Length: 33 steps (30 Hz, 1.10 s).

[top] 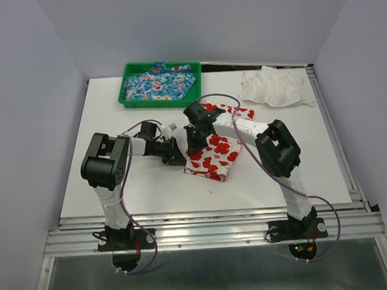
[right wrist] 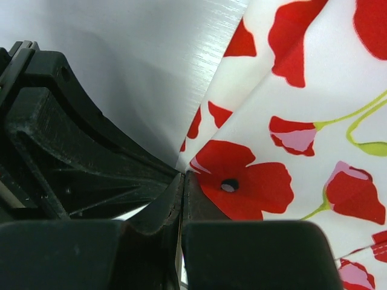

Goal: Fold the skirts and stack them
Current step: Fold the skirt

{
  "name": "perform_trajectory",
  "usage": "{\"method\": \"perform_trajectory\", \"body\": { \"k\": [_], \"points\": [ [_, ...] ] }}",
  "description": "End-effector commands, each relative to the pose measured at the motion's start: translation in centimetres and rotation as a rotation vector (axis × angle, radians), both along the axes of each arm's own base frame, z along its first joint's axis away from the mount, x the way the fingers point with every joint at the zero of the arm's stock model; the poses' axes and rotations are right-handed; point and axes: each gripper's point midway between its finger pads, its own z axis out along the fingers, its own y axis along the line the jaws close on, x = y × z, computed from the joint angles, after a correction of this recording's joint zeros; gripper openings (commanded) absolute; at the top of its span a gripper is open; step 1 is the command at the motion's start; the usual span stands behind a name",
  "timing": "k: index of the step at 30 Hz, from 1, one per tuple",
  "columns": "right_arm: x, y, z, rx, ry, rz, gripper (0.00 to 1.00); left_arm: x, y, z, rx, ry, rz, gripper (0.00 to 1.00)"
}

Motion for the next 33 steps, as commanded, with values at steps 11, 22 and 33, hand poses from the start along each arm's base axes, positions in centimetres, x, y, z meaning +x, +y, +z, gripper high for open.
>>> {"method": "perform_trajectory", "body": {
  "k": [11,22,33],
  "points": [
    [-0.3,2.7,2.2,0.156,0.007,0.023,0.01,0.2,1.1,-2.5,0.109,0.018,0.034,0.00],
    [-0.6,1.0,-2.4,0.047,0.034,-0.002,0.01,0.8,2.0,-1.3,0.135,-0.027,0.044,0.06],
    [-0.4,1.2,-3.8,0.040,0.037,0.013,0.01,1.7,5.8,3.8,0.104,-0.148,0.034,0.13]
  ]
}}
